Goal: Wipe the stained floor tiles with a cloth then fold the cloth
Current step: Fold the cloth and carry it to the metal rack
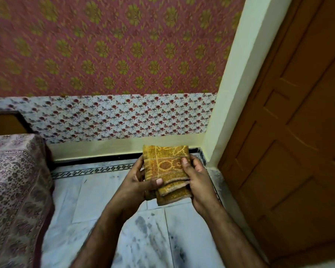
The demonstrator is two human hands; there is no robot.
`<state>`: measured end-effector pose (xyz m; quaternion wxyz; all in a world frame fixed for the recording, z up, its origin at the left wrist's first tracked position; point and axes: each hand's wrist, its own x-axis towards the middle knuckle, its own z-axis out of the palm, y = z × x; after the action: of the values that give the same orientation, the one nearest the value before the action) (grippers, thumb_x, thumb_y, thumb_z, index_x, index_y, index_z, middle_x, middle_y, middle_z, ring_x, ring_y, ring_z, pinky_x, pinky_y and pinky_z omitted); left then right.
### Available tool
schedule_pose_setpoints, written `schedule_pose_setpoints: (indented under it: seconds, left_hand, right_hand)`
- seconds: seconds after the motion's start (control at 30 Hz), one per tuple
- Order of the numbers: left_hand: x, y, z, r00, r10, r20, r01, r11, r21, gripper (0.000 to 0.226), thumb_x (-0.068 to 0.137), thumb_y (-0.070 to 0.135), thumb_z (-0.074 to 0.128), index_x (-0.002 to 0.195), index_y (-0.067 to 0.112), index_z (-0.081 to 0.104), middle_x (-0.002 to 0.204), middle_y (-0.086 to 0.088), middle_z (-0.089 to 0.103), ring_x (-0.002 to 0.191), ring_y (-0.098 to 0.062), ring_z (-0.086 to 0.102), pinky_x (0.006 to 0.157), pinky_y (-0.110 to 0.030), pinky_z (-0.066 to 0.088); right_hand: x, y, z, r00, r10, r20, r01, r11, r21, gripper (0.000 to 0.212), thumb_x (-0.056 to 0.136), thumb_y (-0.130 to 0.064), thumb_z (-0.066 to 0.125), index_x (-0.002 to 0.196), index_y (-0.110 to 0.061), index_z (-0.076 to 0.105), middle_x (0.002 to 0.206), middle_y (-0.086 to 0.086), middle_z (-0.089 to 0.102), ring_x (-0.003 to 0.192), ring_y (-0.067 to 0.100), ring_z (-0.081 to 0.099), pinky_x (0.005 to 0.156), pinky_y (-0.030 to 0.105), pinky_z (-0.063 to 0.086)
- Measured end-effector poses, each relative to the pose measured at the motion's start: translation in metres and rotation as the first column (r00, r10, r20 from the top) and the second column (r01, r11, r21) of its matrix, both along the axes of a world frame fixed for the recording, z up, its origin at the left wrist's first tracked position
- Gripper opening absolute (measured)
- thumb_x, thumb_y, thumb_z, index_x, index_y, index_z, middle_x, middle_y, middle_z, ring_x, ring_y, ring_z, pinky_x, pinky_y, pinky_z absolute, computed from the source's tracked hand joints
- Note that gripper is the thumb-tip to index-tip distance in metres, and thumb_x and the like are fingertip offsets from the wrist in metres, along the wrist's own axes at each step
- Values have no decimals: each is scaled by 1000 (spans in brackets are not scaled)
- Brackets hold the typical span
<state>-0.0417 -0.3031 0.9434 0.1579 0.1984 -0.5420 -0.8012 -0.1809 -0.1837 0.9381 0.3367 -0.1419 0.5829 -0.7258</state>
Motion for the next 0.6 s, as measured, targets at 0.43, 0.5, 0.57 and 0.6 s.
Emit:
schedule_pose_setpoints:
  seconds: [0.43,0.5,0.57,0.6]
  left_hand:
    - [87,95,19,999,-15,32,16,999,-31,61,90,2,68,140,32,51,126,-9,70,112,-34,69,90,-61,52]
    - [83,112,24,999,-2,36,3,999,-37,52,94,8,65,139,30,53,125,-6,72,111,-33,70,91,-64,52]
    - [77,135,28,999,-6,32,7,999,-41,50,93,12,66,139,30,53,124,-5,72,109,-30,71,86,-59,58]
    - [76,146,30,999,-17,31,18,999,-41,53,92,14,68,140,30,52,123,-4,73,108,-30,72,80,-54,60]
  right_hand:
    - [104,106,15,992,-124,-18,123,992,-18,19,105,-27,54,123,-26,62,115,5,77,103,28,74,89,51,60]
    - [108,127,16,987,-156,-25,156,988,-13,19,105,-29,55,122,-26,62,117,6,76,103,28,74,89,52,60]
    - [109,150,19,980,-195,-42,194,981,-12,21,105,-30,55,124,-23,62,117,8,75,104,29,74,90,55,60]
    - [109,161,21,976,-210,-48,210,978,-10,23,105,-31,55,125,-22,61,117,8,75,104,29,74,90,57,59]
